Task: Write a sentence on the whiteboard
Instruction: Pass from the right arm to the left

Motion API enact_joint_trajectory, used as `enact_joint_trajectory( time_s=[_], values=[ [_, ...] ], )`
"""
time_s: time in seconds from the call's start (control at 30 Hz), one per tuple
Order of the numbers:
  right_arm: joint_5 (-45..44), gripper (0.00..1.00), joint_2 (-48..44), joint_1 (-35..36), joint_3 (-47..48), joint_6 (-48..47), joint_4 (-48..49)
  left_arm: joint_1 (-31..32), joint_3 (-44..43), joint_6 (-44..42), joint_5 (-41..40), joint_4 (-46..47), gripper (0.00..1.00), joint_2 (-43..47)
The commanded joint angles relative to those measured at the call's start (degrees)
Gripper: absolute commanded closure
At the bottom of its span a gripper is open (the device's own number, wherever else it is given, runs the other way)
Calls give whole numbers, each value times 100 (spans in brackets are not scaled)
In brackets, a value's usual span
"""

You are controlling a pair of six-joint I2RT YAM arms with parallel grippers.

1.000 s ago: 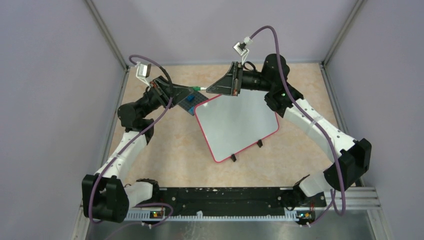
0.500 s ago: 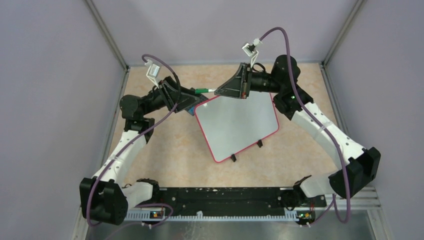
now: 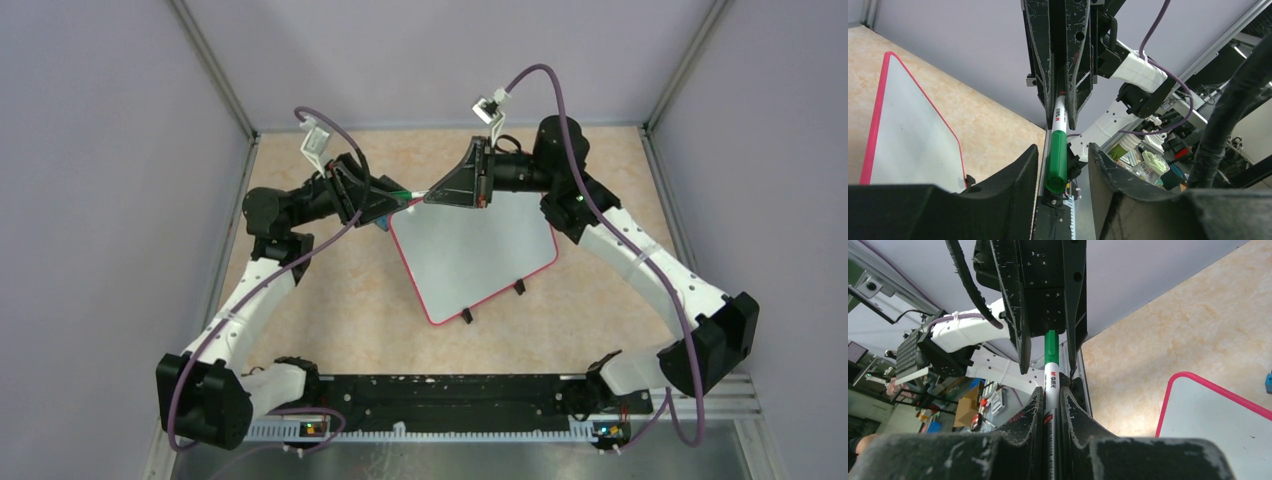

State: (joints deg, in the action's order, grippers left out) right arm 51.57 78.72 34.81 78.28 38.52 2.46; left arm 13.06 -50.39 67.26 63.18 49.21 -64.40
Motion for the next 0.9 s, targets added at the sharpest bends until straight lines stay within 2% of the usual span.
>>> enact_joint_trajectory(
  time_s=[0.0, 0.13, 0.17, 0.23, 0.3, 0.5, 0.87],
  values=[
    [63, 100, -79, 103, 78, -186, 108, 55, -224, -112, 35, 78, 63, -72],
    [145, 100, -98, 105, 72, -282, -10, 56, -244, -219, 22, -40, 97, -73],
    [162, 90, -106, 105, 90, -354, -80, 52, -235, -247, 29, -78, 100, -64],
    [175, 69, -134, 105, 150, -503, -225, 48, -251, -350, 64, -231, 100, -43],
    [136, 62, -164, 97, 243, -704, -581, 52, -251, -449, 115, -349, 100, -25],
    [148, 62, -170, 88, 295, -780, -713, 56, -266, -549, 131, -539, 100, -17],
    [141, 60, -35, 88, 248, -41, 127, 135, -183, -462, 101, -545, 100, -47]
  ],
)
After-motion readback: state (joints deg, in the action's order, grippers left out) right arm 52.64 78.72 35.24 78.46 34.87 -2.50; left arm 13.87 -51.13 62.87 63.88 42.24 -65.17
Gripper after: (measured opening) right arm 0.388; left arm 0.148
